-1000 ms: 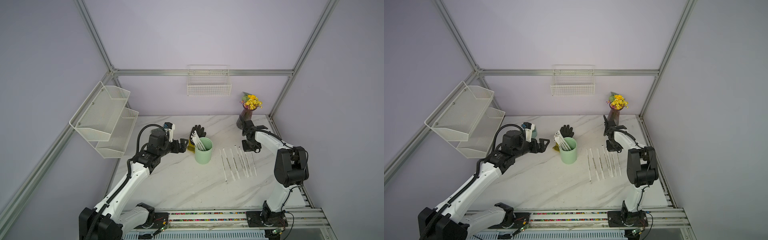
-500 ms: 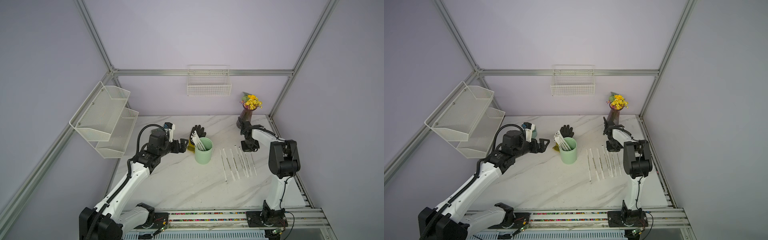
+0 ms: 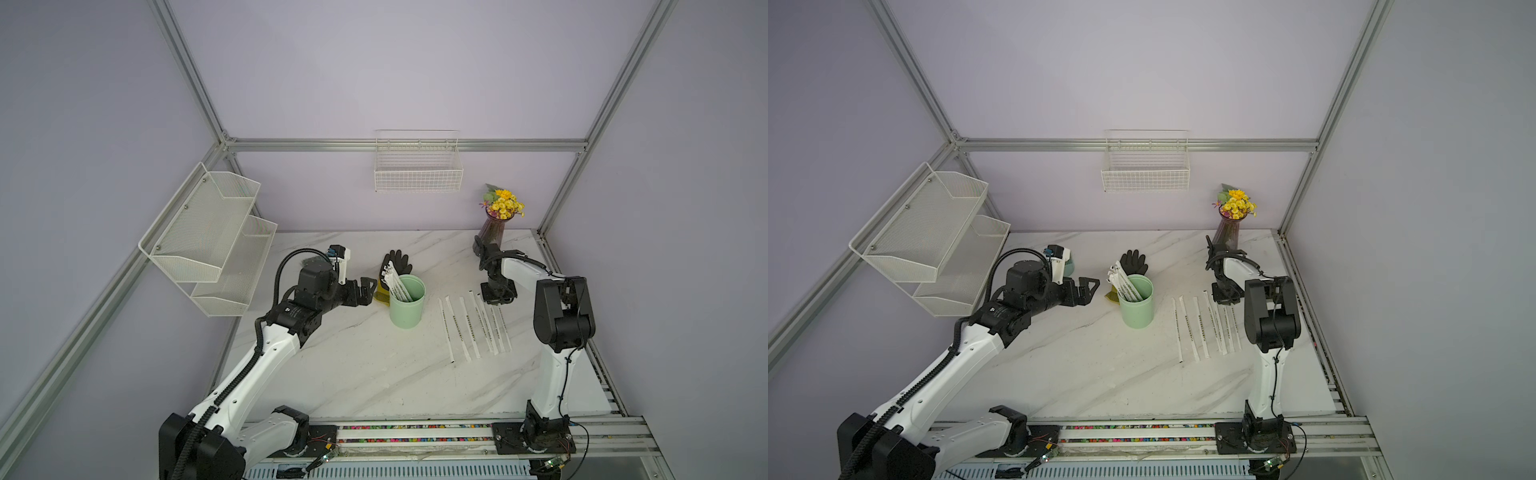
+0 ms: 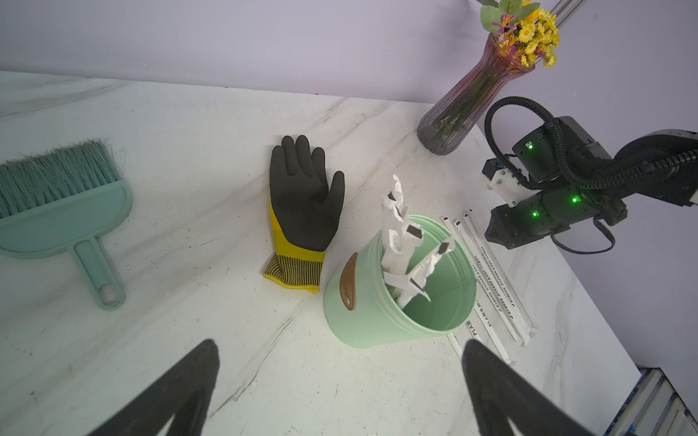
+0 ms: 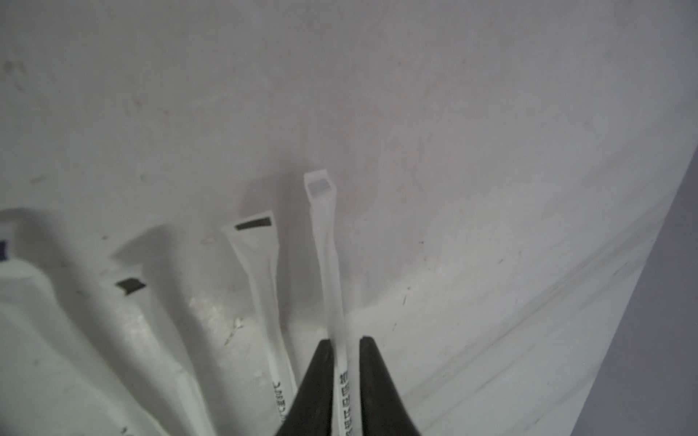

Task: Take the straws out of the storage container
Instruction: Place the straw at the center of the board.

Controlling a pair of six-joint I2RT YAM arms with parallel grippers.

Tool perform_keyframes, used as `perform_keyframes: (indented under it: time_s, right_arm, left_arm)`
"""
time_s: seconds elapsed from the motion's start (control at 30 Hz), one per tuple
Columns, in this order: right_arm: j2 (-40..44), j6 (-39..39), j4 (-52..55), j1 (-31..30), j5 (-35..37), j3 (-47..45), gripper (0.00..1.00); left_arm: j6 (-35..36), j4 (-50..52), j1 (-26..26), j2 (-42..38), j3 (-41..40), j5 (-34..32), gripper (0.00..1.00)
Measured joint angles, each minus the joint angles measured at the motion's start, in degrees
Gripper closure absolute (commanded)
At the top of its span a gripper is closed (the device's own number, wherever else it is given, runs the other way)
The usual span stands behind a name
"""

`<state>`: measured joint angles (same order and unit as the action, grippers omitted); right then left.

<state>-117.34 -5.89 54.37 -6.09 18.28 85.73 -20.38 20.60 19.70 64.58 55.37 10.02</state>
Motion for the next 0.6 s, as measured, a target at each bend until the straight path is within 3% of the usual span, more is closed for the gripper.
perform_keyframes:
  time_s: [0.33,0.6]
  right_arm:
    - [7.3,-0.4,-0.5,0.0,-2.7,-2.2,0.79]
    - [29.1,-2.3,-7.4,-1.7,-16.1,-11.2,0.79]
  left_arm:
    - [0.0,0.0,0.0,0.0,0.0,0.0,0.0]
    - [0.0,0.1,0.0,-0.1,0.0,-0.3,0.0]
